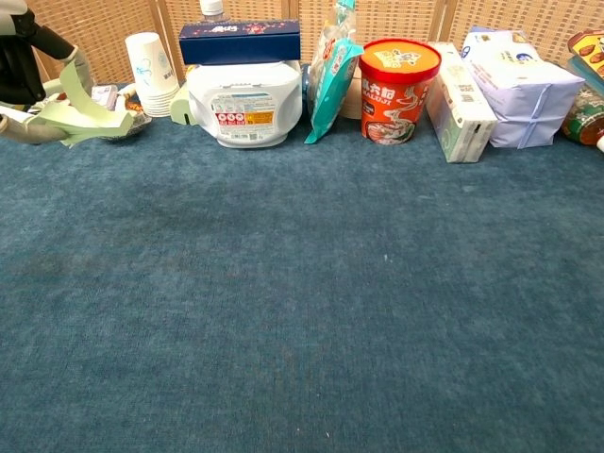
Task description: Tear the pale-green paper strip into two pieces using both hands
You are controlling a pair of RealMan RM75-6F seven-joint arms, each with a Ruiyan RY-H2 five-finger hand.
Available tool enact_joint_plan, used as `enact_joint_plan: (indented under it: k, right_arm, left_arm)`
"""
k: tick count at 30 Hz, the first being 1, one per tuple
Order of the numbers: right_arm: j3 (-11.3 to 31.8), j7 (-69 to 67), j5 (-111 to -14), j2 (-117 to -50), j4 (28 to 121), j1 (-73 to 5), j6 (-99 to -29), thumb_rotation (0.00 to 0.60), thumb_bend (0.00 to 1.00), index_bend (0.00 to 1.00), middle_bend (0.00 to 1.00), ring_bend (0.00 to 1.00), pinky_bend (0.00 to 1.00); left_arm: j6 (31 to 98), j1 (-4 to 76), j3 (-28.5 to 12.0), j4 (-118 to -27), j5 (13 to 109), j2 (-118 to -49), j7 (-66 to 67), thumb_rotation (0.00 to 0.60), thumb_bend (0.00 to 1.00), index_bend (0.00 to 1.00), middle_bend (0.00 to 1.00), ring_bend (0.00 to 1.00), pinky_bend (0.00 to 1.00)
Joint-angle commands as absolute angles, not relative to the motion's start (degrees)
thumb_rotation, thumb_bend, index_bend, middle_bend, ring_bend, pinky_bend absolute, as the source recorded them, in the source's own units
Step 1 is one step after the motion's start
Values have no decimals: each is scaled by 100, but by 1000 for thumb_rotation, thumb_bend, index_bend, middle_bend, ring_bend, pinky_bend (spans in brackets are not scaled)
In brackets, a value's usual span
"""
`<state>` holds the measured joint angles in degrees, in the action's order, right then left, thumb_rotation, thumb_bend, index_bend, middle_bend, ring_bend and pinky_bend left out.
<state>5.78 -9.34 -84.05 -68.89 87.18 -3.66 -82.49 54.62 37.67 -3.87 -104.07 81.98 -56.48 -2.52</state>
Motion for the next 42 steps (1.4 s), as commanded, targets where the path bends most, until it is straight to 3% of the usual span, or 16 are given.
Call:
enact_joint_plan:
  k: [1, 20, 42]
  right_arm:
    - [581, -982, -8400, -6910, 8724, -386, -8233, 513, 484, 56, 134, 56, 112]
    - [554, -1422, -8727, -7018, 8849, -575, -8286, 515, 483, 105, 147, 71, 112]
    - [585, -1735, -9276, -7275, 9550, -1211, -8057, 517, 481, 181, 237, 149, 141]
  left_arm:
    - [5329, 3835, -409, -10485, 8204, -5530, -314, 600, 455, 721, 997, 1000, 968]
    - [4287, 4465, -533, -10902, 8328, -4905, -218, 600, 457, 740, 998, 1000, 968]
    - [3202, 5570, -937, -11123, 7727, -5361, 268, 600, 460, 750, 998, 1000, 967]
